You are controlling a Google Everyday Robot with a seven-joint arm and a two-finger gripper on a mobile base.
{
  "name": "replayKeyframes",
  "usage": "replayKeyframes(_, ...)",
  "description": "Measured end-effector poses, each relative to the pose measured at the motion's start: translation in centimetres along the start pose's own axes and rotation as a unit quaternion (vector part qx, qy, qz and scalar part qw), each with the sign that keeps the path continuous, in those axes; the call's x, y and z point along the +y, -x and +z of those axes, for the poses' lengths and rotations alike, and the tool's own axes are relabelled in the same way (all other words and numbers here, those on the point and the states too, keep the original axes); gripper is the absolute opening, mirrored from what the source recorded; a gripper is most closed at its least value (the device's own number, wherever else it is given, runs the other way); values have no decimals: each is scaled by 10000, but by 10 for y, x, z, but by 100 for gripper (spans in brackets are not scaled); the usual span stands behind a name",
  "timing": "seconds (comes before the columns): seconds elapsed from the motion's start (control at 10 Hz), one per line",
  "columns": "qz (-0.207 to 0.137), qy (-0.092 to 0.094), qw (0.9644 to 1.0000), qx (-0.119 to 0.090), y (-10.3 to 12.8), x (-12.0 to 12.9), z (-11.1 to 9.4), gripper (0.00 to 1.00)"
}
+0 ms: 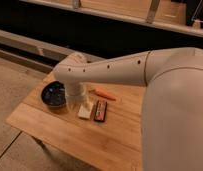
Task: Place the eraser on the white sponge
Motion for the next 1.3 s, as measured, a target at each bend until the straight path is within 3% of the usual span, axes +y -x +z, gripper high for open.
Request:
replayKeyframes(1.0,15,-2,10000,-5,0,0,0,65)
replayKeyframes(1.2,198,35,9997,-117,5,0,-4,65)
replayKeyframes(1.3,489,124,9983,-282,14,1,-9,65)
